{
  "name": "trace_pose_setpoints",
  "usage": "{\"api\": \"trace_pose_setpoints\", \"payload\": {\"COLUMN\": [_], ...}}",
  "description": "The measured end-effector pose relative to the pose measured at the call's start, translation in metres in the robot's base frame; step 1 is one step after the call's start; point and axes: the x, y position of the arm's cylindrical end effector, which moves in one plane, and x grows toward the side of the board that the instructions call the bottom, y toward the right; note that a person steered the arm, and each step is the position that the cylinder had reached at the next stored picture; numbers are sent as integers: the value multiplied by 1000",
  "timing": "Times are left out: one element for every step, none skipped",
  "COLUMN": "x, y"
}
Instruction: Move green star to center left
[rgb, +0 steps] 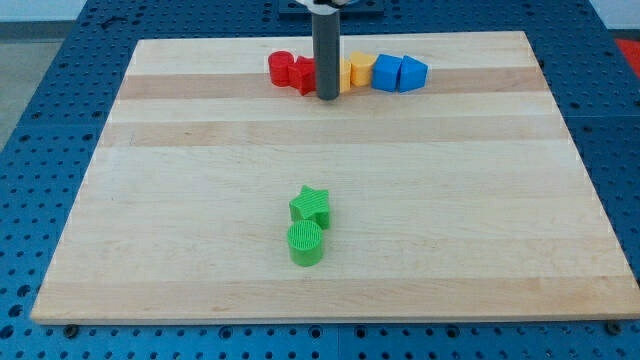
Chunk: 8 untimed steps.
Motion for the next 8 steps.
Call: {"api": "trace_pose_setpoints", "payload": {"x": [1,25,58,102,140,164,184,185], "y": [3,3,15,21,36,58,46,12]}}
